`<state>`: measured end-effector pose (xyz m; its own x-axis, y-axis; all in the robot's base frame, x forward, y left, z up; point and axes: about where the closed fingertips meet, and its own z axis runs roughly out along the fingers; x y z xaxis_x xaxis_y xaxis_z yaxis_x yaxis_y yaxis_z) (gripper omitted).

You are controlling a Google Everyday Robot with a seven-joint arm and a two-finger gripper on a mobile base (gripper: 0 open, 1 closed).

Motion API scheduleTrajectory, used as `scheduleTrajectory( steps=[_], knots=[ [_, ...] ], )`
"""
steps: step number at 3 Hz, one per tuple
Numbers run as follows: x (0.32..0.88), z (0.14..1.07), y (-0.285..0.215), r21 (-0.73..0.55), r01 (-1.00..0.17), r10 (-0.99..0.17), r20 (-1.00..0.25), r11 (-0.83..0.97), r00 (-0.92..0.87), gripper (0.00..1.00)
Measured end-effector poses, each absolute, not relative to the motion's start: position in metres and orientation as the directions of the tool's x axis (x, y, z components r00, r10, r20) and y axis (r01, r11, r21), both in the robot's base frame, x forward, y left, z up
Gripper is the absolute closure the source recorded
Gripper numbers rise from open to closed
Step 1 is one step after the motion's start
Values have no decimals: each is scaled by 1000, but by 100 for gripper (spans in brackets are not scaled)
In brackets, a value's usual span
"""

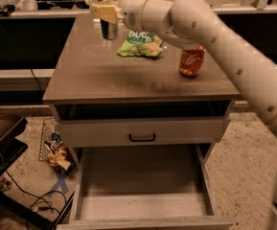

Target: Place redbull can into middle drawer

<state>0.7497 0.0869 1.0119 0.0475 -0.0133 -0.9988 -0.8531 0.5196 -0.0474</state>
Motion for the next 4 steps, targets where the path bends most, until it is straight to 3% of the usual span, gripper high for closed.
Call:
scheduleTrajectory(
  steps=[2,4],
  knots=[
    [624,1021,5,-39,-900,-60,-998,434,14,100],
    [523,947,-45,231,-886,76,-973,402,-219,100]
  ],
)
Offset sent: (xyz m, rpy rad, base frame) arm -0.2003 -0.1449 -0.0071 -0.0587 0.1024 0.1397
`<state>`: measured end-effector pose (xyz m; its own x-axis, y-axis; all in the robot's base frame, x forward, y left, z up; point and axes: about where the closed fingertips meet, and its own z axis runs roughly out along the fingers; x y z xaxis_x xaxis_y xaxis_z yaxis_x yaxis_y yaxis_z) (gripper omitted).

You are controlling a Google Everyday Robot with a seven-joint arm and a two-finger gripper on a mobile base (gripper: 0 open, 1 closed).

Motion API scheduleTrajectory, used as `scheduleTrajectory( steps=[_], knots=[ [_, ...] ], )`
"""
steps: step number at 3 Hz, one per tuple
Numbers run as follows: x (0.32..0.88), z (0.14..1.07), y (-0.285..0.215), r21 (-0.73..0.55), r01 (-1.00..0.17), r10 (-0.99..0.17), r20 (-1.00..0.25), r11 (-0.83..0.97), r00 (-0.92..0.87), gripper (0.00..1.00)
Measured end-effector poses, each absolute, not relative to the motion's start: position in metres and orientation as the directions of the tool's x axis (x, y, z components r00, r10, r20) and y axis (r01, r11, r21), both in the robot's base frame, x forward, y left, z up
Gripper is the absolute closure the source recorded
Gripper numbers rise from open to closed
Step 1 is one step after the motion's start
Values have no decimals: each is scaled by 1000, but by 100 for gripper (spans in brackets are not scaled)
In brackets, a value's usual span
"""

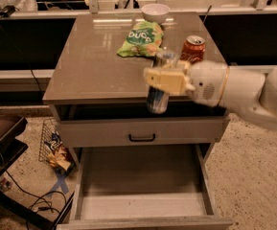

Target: Place redbull can into middle drawer

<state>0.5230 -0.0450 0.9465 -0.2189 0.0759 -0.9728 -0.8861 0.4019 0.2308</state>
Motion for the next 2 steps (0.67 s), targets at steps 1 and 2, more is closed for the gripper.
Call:
scheduleTrajectory(
  steps=[1,2],
  knots=[
    [487,884,-54,322,-830,95,-944,455,-314,100],
    [433,786,-37,451,-763,55,-874,462,-483,100]
  ],
)
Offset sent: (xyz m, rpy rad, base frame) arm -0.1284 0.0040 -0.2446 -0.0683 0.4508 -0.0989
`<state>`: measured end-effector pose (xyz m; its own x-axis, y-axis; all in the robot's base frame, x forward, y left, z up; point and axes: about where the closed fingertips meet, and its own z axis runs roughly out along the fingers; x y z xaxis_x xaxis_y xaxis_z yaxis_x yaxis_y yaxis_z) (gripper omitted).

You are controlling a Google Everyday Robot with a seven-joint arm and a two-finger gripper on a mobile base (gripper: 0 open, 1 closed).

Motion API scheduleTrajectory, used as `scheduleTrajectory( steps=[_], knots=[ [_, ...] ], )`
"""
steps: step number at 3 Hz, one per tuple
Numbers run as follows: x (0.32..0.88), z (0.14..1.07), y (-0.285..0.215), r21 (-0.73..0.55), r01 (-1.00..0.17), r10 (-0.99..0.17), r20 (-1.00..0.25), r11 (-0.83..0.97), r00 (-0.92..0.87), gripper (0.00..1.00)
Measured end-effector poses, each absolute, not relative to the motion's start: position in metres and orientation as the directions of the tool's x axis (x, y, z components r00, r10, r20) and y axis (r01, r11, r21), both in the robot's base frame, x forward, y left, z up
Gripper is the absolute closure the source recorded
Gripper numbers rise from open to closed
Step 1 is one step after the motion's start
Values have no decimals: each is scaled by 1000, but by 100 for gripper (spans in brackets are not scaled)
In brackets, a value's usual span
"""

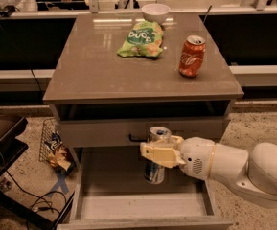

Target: Place redbull can into middle drawer

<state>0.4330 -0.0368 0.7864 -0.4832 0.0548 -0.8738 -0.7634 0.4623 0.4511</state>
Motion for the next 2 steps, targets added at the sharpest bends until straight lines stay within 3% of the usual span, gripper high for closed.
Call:
scheduleTrajectory(
  steps=[2],
  knots=[
    [441,762,-24,448,-795,37,-879,409,-476,100]
  ],
)
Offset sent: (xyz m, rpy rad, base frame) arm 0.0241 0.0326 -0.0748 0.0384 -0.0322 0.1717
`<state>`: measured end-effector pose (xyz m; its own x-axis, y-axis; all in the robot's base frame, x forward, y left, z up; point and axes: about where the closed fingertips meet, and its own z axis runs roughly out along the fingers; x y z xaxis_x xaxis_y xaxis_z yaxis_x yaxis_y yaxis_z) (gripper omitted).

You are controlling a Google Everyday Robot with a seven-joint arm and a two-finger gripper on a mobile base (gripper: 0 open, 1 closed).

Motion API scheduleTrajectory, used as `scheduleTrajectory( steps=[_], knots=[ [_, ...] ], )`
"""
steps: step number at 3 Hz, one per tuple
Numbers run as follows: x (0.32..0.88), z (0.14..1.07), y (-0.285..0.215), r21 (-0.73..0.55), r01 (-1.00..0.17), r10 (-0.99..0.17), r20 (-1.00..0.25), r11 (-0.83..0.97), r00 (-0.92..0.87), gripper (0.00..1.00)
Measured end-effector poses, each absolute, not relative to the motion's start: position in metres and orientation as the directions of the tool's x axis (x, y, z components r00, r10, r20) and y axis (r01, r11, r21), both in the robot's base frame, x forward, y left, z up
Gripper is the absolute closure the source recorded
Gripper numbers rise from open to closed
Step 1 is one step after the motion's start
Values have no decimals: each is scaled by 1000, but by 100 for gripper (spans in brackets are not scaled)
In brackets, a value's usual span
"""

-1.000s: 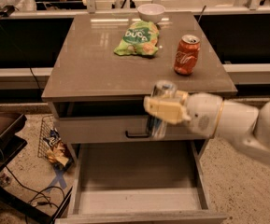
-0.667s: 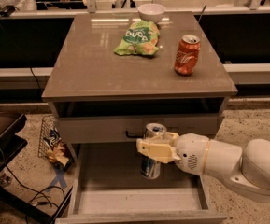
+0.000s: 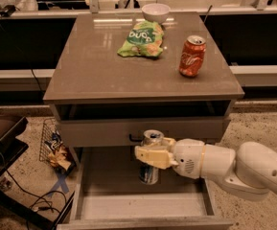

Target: Place redbull can into middle drawer

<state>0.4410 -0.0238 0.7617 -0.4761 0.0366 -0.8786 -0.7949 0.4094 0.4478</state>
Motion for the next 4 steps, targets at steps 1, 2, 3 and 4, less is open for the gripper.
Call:
scheduleTrajectory(
  steps=[1,2,3,4],
  knots=[
    [443,691,-4,406,-865,30,-909,296,-416,100],
    [445,635,18,322,-927,22,-946,190,-324,100],
    [449,544,36,247,-959,45,-969,140,-243,100],
    [449,543,37,246,-959,46,-969,140,-242,100]
  ],
)
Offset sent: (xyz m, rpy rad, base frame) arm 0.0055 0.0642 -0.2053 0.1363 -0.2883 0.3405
